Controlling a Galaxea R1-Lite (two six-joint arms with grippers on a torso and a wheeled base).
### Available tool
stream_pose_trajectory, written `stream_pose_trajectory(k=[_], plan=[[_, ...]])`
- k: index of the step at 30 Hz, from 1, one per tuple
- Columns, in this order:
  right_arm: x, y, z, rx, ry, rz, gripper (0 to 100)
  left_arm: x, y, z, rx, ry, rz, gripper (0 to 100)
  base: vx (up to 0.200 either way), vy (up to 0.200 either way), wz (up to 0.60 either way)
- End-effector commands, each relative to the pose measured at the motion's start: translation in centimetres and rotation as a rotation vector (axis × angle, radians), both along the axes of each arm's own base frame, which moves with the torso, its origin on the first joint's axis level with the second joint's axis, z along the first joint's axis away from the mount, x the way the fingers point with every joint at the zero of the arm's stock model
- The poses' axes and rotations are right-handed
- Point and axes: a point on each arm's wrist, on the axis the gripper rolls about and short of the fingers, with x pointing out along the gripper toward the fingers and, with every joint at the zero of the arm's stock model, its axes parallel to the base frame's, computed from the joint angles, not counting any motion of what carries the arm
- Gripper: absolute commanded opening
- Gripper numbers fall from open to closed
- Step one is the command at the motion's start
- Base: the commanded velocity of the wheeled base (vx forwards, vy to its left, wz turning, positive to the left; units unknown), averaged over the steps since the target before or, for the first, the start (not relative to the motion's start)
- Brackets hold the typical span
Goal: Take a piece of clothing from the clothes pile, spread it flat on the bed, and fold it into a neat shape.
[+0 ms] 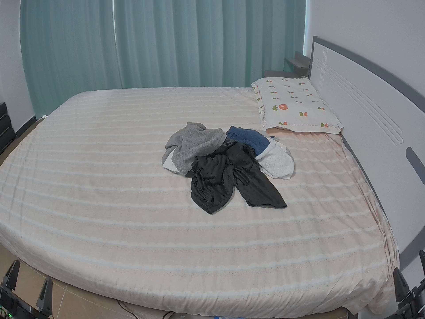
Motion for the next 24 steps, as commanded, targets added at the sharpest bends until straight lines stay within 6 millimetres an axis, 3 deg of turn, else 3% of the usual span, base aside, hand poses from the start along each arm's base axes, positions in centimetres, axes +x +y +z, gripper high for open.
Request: stream_pose_trajectory(k=[1, 4, 6, 7, 8, 9, 11, 14, 15, 17, 20, 22, 24], plan=[[-0.8, 0.0, 6.8, 0.051, -0.125, 0.014, 100, 0.0, 0.0, -0.5, 0.0, 0.002, 0.001, 100, 0.0, 0.0, 0.0], [1.1, 0.1, 8.1, 0.025, 0.014, 0.062, 100, 0.0, 0.0, -0.5, 0.0, 0.002, 0.001, 100, 0.0, 0.0, 0.0], [3.2, 0.2, 7.7, 0.033, 0.155, 0.087, 100, 0.0, 0.0, -0.5, 0.0, 0.002, 0.0, 100, 0.0, 0.0, 0.0], [3.2, 0.2, 7.7, 0.033, 0.155, 0.087, 100, 0.0, 0.0, -0.5, 0.0, 0.002, 0.0, 100, 0.0, 0.0, 0.0], [5.5, 0.2, 6.8, 0.061, 0.311, 0.098, 100, 0.0, 0.0, -0.5, 0.0, 0.002, 0.001, 100, 0.0, 0.0, 0.0], [5.5, 0.2, 6.8, 0.061, 0.311, 0.098, 100, 0.0, 0.0, -0.5, 0.0, 0.002, 0.001, 100, 0.0, 0.0, 0.0], [8.5, 0.4, 6.4, 0.08, 0.469, 0.134, 100, 0.0, 0.0, -0.5, 0.0, 0.002, 0.001, 100, 0.0, 0.0, 0.0], [12.0, 1.0, 6.6, 0.103, 0.571, 0.176, 100, 0.0, 0.0, -0.5, 0.0, 0.002, 0.0, 100, 0.0, 0.0, 0.0], [12.0, 1.0, 6.6, 0.103, 0.571, 0.176, 100, 0.0, 0.0, -0.5, 0.0, 0.002, 0.0, 100, 0.0, 0.0, 0.0], [15.3, 1.8, 6.1, 0.163, 0.669, 0.184, 100, 0.0, 0.0, -0.5, 0.0, 0.002, 0.001, 100, 0.0, 0.0, 0.0], [17.4, 2.5, 5.4, 0.189, 0.729, 0.187, 100, 0.0, 0.0, -0.5, 0.0, 0.002, 0.001, 100, 0.0, 0.0, 0.0], [20.5, 3.5, 4.5, 0.211, 0.782, 0.171, 100, 0.0, 0.0, -0.5, 0.0, 0.004, 0.001, 100, 0.0, 0.0, 0.0], [21.9, 4.0, 4.2, 0.223, 0.789, 0.159, 100, 0.0, 0.0, -0.5, 0.0, 0.002, 0.001, 100, 0.0, 0.0, 0.0]])
